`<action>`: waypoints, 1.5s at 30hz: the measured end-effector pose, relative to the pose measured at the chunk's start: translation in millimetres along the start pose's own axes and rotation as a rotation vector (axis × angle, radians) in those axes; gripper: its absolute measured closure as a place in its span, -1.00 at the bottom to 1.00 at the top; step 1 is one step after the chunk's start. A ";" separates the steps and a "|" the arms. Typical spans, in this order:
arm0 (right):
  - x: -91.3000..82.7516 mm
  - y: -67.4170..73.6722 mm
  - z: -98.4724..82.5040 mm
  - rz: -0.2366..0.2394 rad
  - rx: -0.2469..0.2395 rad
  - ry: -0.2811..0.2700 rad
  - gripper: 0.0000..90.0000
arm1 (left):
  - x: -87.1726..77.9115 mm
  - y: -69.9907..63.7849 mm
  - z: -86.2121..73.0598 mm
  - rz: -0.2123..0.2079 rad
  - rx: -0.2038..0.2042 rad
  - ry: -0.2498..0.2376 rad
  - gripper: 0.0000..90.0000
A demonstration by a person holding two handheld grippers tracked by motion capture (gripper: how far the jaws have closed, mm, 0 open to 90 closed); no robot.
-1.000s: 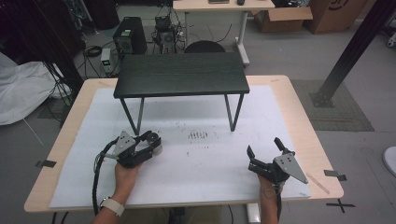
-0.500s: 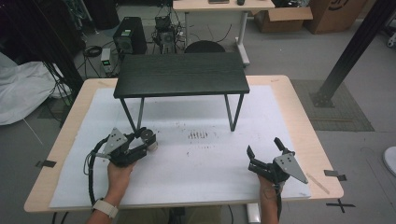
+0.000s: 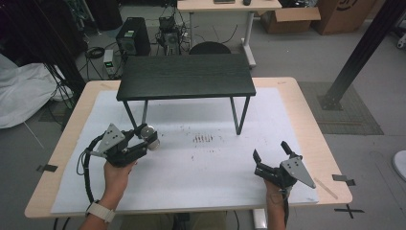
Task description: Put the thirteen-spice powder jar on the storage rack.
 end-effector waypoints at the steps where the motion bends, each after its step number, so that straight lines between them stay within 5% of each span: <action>1: 0.0 -0.1 0.0 0.000 -0.001 0.000 -1.00 | -0.2 -0.1 1.8 -0.001 0.001 -0.002 0.09; 21: 0.1 -0.4 0.0 0.002 0.003 0.000 -1.00 | -0.9 -0.1 41.3 -0.051 -0.031 -0.031 0.09; 45: 0.1 -0.5 0.0 0.003 0.003 0.000 -1.00 | 10.9 -2.5 94.9 -0.088 -0.023 -0.083 0.09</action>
Point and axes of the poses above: each handheld gripper's, and its own axes: x roughly forward along the jaws, z roughly out of its top, y roughly to its left, the point moved 2 cm from there along x, roughly forward along the jaws, and after that the axes turned 15 degrees about z, right-handed, at the moved point
